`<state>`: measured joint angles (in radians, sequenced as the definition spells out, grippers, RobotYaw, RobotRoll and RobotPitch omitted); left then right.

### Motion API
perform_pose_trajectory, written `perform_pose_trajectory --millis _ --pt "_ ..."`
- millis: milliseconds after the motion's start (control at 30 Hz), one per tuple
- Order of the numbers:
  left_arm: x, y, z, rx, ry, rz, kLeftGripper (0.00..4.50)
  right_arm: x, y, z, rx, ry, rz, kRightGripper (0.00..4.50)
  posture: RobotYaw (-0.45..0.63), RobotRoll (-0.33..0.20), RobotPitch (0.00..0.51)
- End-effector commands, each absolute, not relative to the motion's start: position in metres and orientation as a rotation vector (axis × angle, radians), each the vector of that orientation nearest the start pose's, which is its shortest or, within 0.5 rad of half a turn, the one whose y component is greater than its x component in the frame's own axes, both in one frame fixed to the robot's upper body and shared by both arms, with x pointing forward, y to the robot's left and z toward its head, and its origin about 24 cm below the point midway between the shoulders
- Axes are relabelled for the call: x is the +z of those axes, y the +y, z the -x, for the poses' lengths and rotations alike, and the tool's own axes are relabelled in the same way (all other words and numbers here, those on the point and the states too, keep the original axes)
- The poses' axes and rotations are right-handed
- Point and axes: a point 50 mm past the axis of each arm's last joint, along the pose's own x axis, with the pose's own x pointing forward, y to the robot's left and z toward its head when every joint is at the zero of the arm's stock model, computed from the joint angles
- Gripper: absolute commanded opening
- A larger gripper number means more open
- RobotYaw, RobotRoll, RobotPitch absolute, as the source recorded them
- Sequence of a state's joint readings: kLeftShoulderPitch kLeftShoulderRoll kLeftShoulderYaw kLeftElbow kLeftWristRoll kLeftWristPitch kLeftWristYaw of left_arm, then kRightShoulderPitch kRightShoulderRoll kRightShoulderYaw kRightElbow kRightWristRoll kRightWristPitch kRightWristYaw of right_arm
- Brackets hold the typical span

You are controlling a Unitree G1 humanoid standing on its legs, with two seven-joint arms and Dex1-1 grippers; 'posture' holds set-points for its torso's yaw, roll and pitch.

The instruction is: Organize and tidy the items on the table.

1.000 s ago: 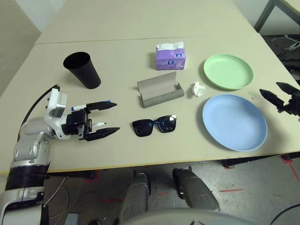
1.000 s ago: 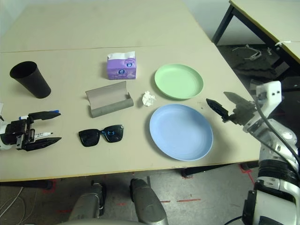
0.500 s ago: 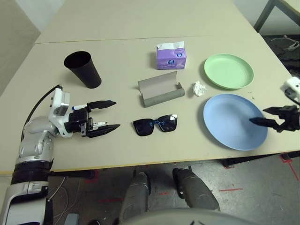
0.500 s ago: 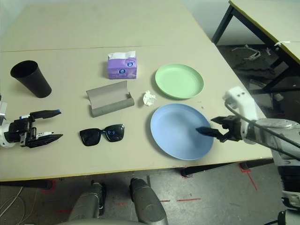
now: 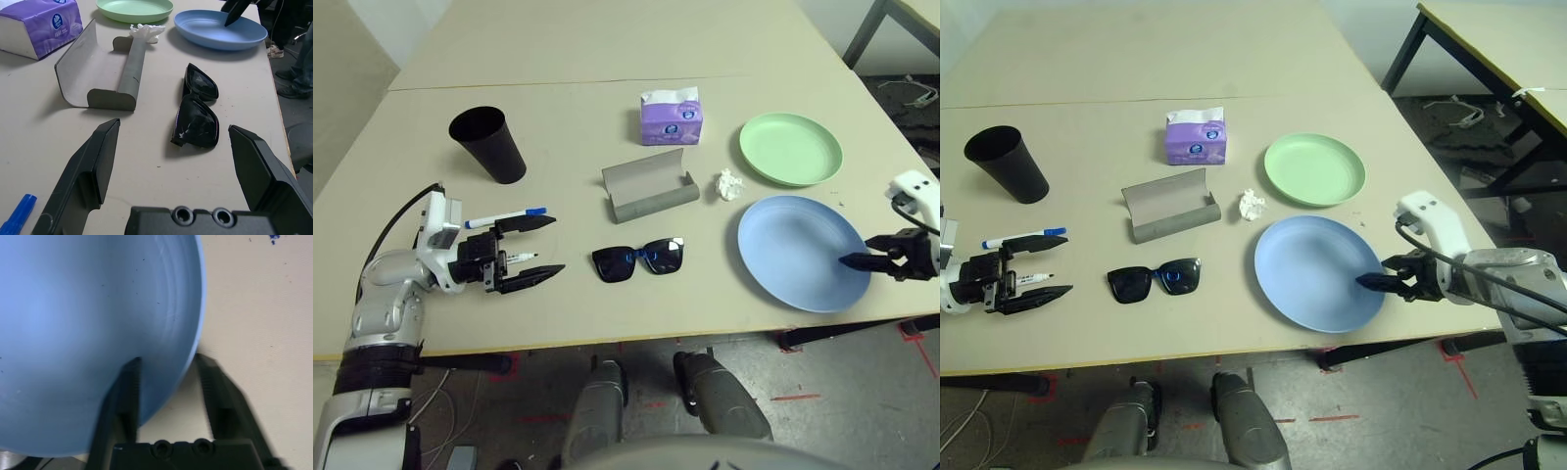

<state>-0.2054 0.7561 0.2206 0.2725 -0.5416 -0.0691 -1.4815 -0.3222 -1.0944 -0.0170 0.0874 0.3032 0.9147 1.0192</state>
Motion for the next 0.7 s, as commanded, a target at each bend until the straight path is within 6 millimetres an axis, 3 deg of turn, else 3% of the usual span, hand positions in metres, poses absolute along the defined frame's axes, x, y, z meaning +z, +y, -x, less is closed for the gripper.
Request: perform_pose_trajectory --millis 33,133,500,700 --pt "0.126 0.283 -0.244 -1.19 -0.014 -0.263 4.5 0.154 -0.32 -0.264 0.502 0.808 0.235 1.05 -0.17 0.0 0.195" --pt "0.124 0.282 -0.243 -1.191 -0.011 -0.26 4.5 0.171 -0.318 -0.274 0.491 0.74 0.16 0.02 -0.17 0.0 0.196" --pt "0.122 0.283 -0.241 -1.183 -0.002 -0.263 4.5 0.221 -0.316 -0.295 0.436 0.535 -0.171 0.02 -0.16 0.0 0.195" --pt "0.126 0.282 -0.242 -1.175 -0.018 -0.262 4.5 0.235 -0.328 -0.32 0.244 0.306 -0.274 0.02 -0.16 0.0 0.196"
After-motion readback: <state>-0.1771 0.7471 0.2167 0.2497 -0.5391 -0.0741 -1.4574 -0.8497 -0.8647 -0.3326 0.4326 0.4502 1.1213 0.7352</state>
